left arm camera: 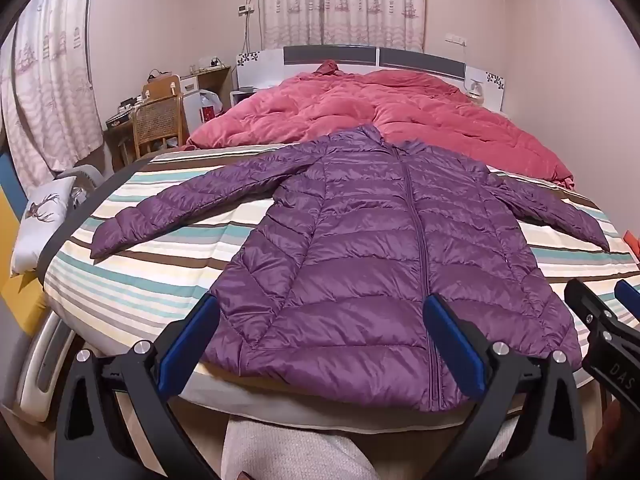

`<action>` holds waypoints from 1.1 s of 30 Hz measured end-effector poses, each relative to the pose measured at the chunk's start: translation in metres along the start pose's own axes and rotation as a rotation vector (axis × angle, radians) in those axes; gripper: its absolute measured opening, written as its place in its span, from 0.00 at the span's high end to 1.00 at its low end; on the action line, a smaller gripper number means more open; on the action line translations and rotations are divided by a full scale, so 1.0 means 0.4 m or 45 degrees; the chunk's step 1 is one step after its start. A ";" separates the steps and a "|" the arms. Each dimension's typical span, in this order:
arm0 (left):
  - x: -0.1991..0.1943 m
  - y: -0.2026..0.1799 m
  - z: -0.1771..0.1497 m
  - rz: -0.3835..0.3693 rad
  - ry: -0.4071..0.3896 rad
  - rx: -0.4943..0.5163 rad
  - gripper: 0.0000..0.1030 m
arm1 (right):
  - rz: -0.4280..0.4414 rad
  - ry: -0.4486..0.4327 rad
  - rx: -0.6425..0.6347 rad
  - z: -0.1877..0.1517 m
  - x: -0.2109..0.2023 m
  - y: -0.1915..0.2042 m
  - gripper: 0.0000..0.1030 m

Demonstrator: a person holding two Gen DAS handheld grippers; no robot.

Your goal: Fold large clothes

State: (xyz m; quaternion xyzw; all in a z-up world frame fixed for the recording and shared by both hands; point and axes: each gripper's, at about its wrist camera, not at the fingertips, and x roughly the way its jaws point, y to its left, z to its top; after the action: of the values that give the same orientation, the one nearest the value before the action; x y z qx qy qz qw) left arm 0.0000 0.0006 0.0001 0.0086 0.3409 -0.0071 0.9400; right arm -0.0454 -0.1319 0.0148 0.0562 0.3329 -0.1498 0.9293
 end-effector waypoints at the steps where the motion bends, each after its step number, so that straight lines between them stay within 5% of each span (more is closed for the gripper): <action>1: 0.000 0.000 0.000 -0.001 0.001 0.000 0.02 | 0.002 0.001 -0.002 0.000 -0.001 -0.001 0.03; 33: 0.010 -0.013 -0.003 -0.001 0.017 0.004 0.02 | 0.010 0.012 -0.007 -0.006 -0.002 0.003 0.03</action>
State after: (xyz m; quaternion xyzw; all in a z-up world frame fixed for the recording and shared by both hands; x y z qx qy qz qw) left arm 0.0022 -0.0047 -0.0033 0.0101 0.3473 -0.0080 0.9377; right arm -0.0472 -0.1301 0.0135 0.0558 0.3375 -0.1447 0.9284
